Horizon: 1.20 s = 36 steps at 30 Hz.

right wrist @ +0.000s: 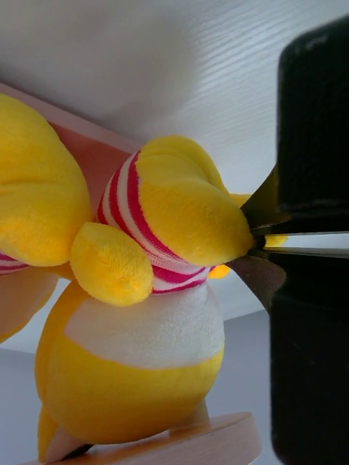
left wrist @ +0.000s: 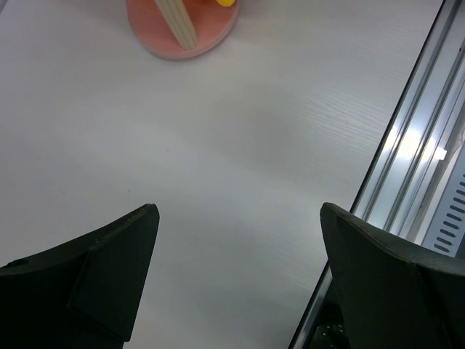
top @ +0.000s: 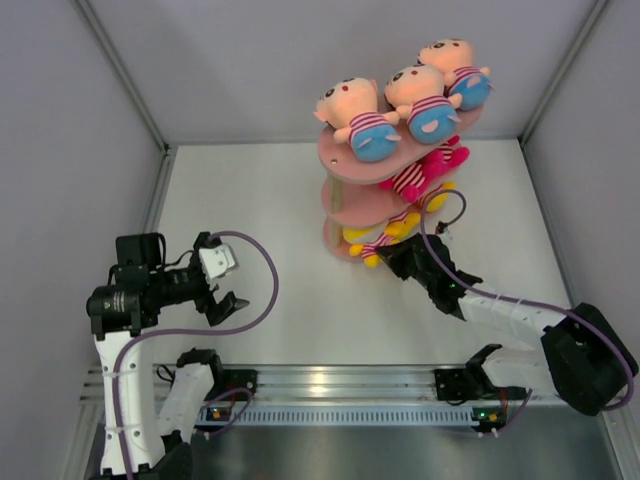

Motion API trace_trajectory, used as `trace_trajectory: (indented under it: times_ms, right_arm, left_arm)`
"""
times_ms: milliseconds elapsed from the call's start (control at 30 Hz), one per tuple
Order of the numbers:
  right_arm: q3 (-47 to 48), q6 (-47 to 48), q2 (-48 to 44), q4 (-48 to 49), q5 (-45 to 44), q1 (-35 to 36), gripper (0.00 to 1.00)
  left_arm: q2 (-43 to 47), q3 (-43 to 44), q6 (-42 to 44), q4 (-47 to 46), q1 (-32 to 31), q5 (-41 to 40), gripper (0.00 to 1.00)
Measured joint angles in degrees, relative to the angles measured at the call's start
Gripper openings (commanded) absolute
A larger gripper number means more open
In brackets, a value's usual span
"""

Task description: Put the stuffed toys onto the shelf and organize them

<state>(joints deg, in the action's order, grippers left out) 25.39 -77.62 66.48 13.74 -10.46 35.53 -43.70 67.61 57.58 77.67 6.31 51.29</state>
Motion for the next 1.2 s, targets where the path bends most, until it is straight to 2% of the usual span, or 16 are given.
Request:
trace_trajectory:
  times_ms: [100, 267, 467, 533, 667, 733, 867, 900, 1000, 1033, 1067, 1100, 1200]
  right_arm:
    - [2.2, 0.0, 3.7, 1.2, 0.0, 0.0, 0.0]
    - [0.5, -2.4, 6.7, 5.4, 0.5, -0.7, 0.0]
    - [2.5, -0.4, 9.0, 5.0, 0.7, -1.0, 0.0]
    - [3.5, 0.6, 9.2, 4.6, 0.7, -1.0, 0.06]
    - [4.0, 1.6, 9.2, 3.9, 0.6, -1.0, 0.44]
    - [4.0, 2.2, 9.5, 3.8, 0.7, -1.0, 0.51]
    - [4.6, 3.0, 10.2, 3.7, 1.2, -1.0, 0.54]
    - [4.7, 3.5, 10.2, 3.8, 1.3, -1.0, 0.54]
    - [5.0, 5.6, 10.2, 3.7, 1.6, -1.0, 0.25]
    - [5.1, 6.1, 10.2, 3.8, 1.6, -1.1, 0.11]
    - [5.4, 6.7, 10.2, 3.8, 1.7, -1.1, 0.04]
    - [5.6, 6.8, 10.2, 3.9, 1.8, -1.2, 0.0]
    - [6.7, 7.0, 10.6, 3.9, 2.2, -1.2, 0.0]
  left_arm:
    - [0.1, -0.1, 0.0, 0.0, 0.0, 0.0, 0.99]
    - [0.1, -0.3, 0.0, 0.0, 0.0, -0.2, 0.99]
    - [0.1, -0.3, 0.4, 0.0, 0.0, -0.2, 0.99]
    - [0.1, -0.4, 0.4, 0.0, 0.0, -0.2, 0.99]
    - [0.1, -0.7, 0.7, 0.0, 0.0, -0.2, 0.99]
    - [0.1, -0.7, 0.7, 0.0, 0.0, -0.2, 0.99]
    - [0.1, -0.7, 0.7, 0.0, 0.0, -0.2, 0.99]
    - [0.1, -0.7, 0.7, 0.0, 0.0, -0.2, 0.99]
    - [0.1, -0.9, 0.8, 0.0, 0.0, -0.3, 0.99]
    - [0.1, -1.0, 0.8, 0.0, 0.0, -0.3, 0.99]
    - [0.1, -1.0, 0.8, 0.0, 0.0, -0.3, 0.99]
    - [0.1, -1.0, 0.8, 0.0, 0.0, -0.3, 0.99]
    - [0.1, -1.0, 0.8, 0.0, 0.0, -0.3, 0.99]
